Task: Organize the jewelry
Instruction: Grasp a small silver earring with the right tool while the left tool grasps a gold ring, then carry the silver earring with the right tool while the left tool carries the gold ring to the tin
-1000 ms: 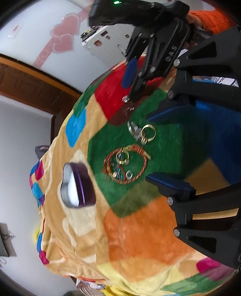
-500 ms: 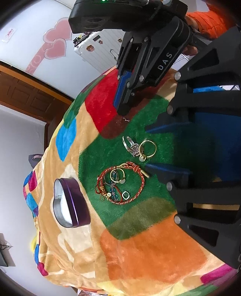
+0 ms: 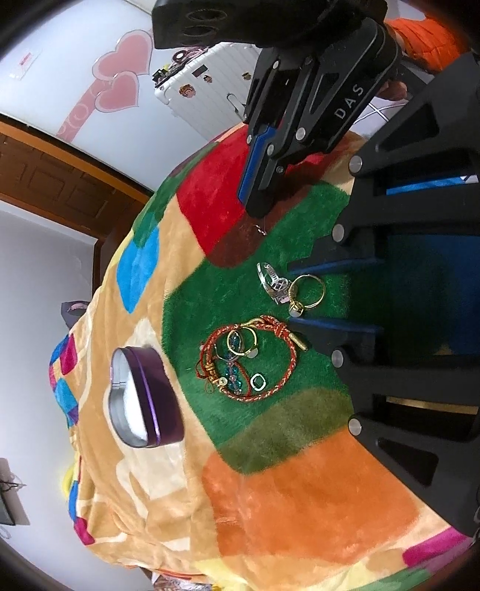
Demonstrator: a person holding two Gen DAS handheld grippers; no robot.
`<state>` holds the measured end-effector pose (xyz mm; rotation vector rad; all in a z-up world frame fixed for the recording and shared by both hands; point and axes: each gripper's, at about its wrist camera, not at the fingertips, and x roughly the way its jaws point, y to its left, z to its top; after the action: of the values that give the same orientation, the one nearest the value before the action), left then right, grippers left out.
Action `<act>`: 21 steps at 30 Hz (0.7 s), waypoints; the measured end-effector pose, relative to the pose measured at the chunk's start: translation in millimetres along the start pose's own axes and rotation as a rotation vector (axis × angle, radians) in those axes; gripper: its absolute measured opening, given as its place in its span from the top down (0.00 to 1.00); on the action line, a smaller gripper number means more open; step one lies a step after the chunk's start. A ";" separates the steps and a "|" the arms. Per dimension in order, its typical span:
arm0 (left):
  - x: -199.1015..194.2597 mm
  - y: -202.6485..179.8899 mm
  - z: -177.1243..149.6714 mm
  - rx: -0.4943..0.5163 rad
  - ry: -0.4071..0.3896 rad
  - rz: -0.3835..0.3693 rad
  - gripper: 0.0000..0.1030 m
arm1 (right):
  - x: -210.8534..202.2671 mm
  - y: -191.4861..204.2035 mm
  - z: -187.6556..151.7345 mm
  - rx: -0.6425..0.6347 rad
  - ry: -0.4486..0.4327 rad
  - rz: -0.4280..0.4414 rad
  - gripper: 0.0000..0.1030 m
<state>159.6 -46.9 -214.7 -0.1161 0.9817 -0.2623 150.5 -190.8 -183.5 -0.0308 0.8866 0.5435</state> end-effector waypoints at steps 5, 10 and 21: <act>-14.3 -1.3 5.1 0.010 -0.040 0.012 0.79 | -9.7 4.7 5.4 -0.010 -0.027 -0.008 0.91; -31.0 2.9 11.9 0.008 -0.086 0.027 0.79 | -21.9 10.4 15.8 -0.023 -0.069 -0.019 0.91; -67.6 20.2 32.6 -0.001 -0.198 0.068 0.79 | -40.3 31.8 44.4 -0.067 -0.164 -0.036 0.91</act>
<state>154.5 -9.7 -146.6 -0.1074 0.7878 -0.1842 147.7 -170.0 -118.8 -0.0625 0.7068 0.5343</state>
